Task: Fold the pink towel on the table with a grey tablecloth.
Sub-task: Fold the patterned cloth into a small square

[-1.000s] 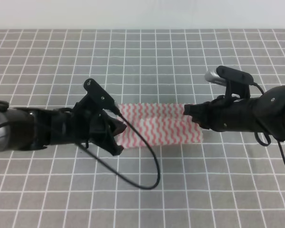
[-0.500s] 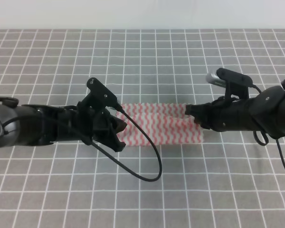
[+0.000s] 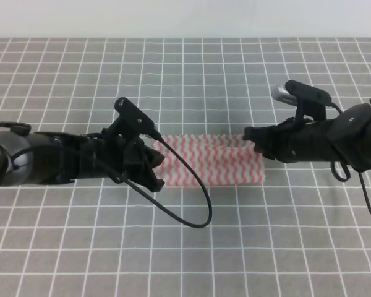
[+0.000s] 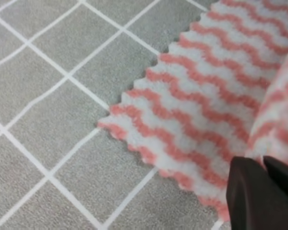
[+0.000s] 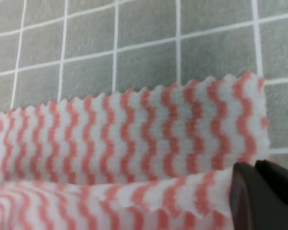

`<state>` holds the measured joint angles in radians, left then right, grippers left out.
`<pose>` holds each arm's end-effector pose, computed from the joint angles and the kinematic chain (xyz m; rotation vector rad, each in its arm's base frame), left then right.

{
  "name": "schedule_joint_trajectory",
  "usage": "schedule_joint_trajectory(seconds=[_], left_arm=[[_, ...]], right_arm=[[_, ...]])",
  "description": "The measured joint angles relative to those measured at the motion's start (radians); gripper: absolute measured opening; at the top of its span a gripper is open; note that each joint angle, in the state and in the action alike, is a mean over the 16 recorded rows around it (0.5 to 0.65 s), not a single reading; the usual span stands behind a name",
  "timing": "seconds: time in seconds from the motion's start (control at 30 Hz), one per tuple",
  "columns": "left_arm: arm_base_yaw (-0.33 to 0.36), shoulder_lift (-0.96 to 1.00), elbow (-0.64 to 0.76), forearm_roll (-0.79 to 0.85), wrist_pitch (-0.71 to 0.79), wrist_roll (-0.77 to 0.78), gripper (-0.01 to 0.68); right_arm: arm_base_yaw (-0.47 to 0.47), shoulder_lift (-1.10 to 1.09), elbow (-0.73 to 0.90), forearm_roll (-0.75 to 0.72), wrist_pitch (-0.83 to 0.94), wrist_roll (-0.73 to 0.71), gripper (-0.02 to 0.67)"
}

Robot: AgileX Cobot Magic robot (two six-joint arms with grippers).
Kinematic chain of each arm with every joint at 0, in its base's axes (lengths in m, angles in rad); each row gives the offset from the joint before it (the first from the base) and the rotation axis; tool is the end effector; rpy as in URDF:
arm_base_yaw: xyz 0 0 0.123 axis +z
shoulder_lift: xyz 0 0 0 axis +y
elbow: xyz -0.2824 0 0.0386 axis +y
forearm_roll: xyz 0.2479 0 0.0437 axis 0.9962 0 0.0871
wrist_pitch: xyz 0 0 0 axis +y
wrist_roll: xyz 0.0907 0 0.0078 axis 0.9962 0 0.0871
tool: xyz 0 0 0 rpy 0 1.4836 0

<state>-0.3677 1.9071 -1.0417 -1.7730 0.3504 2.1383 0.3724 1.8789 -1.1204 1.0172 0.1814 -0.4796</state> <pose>0.3519 -0.1685 0.1609 0.9614 2.0421 -0.3975 0.3648 0.1576 0.1791 0.1112 2.4108 0.6144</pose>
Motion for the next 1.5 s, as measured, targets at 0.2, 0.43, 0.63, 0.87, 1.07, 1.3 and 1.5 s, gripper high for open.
schedule_joint_trajectory(seconds=[0.2, 0.43, 0.63, 0.87, 1.07, 1.3, 1.5], left_arm=[[0.0, 0.01, -0.015, 0.0, -0.005, 0.001, -0.002], [0.0, 0.031, -0.03, -0.002, -0.01, 0.002, -0.002], [0.0, 0.047, -0.036, -0.002, -0.022, 0.002, -0.002], [0.0, 0.054, -0.043, -0.002, -0.034, 0.001, -0.002], [0.0, 0.056, -0.057, 0.0, -0.039, -0.003, -0.002], [0.0, 0.056, -0.085, -0.002, -0.046, -0.01, -0.002], [0.0, 0.056, -0.11, 0.0, -0.06, -0.012, -0.002]], right_arm=[[-0.014, 0.016, -0.03, -0.001, 0.024, 0.0, -0.015], [-0.023, 0.043, -0.064, -0.003, 0.05, 0.0, -0.015], [-0.026, 0.07, -0.081, -0.005, 0.059, 0.0, -0.015], [-0.026, 0.09, -0.097, -0.007, 0.069, 0.0, -0.015], [-0.026, 0.096, -0.107, -0.009, 0.076, 0.0, -0.015], [-0.026, 0.098, -0.122, -0.012, 0.079, 0.0, -0.015], [-0.026, 0.098, -0.139, -0.014, 0.081, 0.0, -0.015]])
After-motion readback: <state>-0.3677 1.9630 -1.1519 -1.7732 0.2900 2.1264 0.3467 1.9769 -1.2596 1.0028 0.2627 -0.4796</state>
